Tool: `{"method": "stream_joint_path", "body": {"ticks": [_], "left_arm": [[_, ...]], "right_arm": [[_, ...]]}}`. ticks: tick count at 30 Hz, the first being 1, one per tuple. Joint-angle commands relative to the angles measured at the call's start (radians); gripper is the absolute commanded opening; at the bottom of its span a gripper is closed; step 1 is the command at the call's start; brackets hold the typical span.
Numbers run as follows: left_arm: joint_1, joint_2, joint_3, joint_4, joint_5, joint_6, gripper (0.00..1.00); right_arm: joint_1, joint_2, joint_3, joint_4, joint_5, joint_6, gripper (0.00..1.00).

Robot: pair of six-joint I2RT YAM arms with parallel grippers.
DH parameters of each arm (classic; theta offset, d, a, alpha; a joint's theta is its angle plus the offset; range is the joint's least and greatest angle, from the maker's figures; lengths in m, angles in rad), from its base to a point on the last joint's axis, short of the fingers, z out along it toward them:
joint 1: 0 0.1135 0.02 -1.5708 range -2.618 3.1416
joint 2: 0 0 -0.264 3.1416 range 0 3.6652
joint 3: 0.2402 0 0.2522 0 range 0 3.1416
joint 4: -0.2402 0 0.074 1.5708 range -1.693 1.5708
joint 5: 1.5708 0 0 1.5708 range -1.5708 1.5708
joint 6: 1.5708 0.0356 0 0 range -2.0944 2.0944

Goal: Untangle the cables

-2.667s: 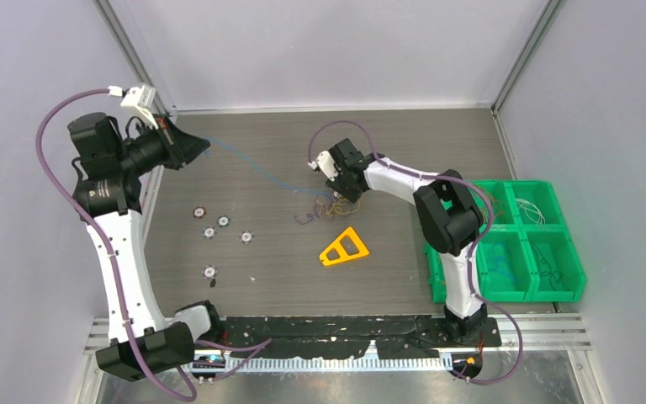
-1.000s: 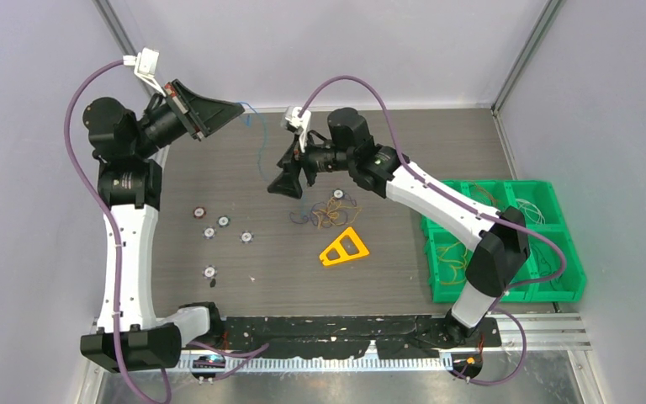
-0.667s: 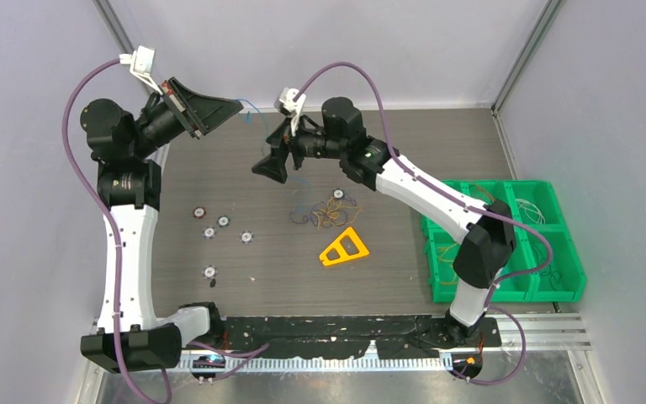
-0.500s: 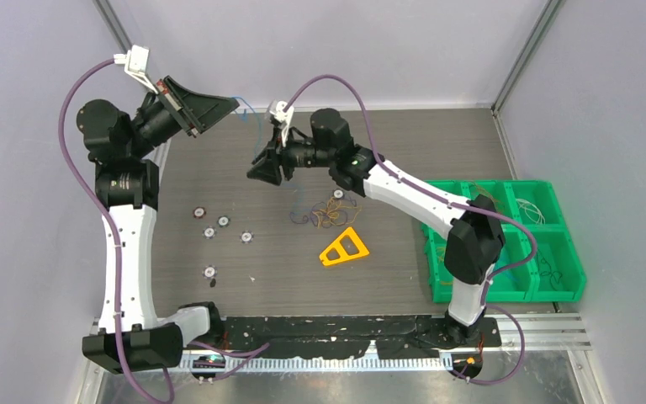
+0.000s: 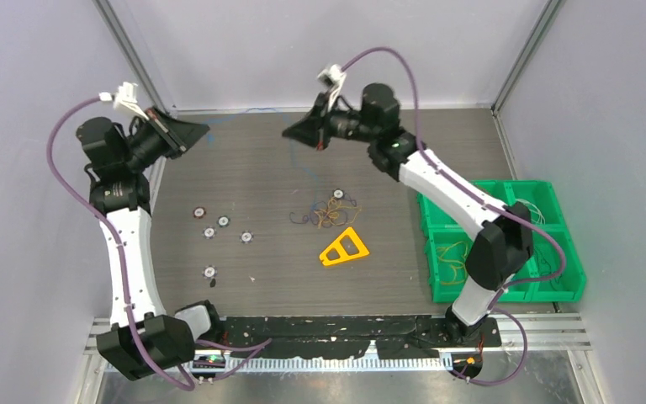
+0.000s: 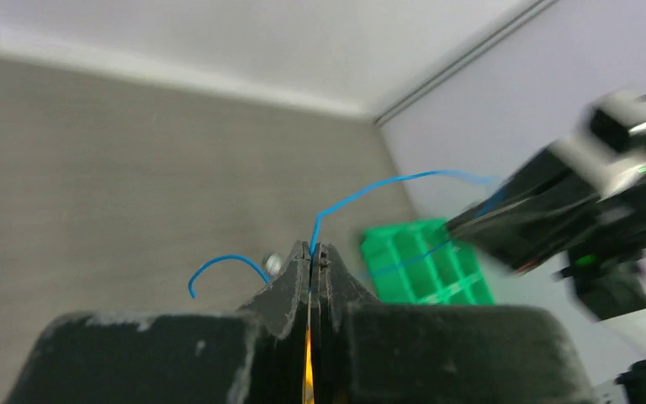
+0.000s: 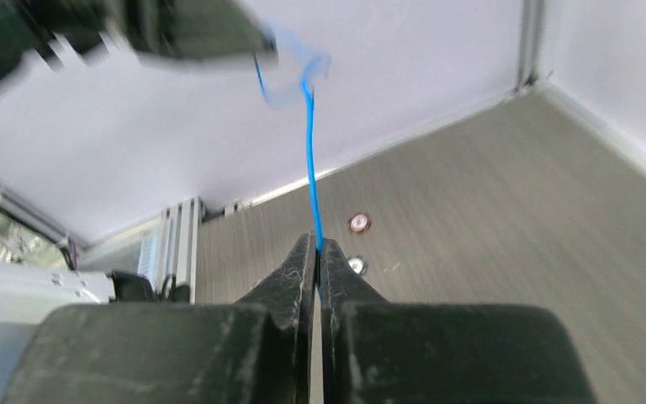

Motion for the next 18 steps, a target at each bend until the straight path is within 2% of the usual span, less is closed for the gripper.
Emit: {"method": "stream_joint_path", "body": {"ticks": [1, 3, 5, 8, 10, 14, 18], "left_arm": [[-0.057, 0.027, -0.054, -0.353, -0.054, 0.386, 0.00], [-0.136, 0.045, -0.079, -0.429, -0.058, 0.456, 0.00], [-0.270, 0.061, -0.100, -0.485, -0.076, 0.501, 0.00], [-0.470, 0.092, -0.103, -0.477, -0.090, 0.498, 0.00], [-0.560, 0.132, -0.073, -0.482, -0.103, 0.504, 0.00], [-0.630, 0.217, -0.024, -0.511, -0.110, 0.543, 0.00], [-0.635, 0.208, -0.051, -0.398, -0.016, 0.492, 0.00]], "right_arm": [[-0.104, -0.115, 0.086, 0.226, -0.063, 0.231, 0.05], [-0.140, -0.109, 0.101, 0.303, -0.066, 0.320, 0.05], [-0.159, -0.099, 0.102, 0.369, -0.066, 0.393, 0.05], [-0.162, -0.095, 0.062, 0.473, -0.063, 0.491, 0.05], [-0.163, -0.094, 0.032, 0.528, -0.058, 0.540, 0.05], [-0.169, -0.102, 0.013, 0.576, -0.050, 0.592, 0.05], [-0.176, -0.121, 0.007, 0.579, -0.070, 0.601, 0.05]]}}
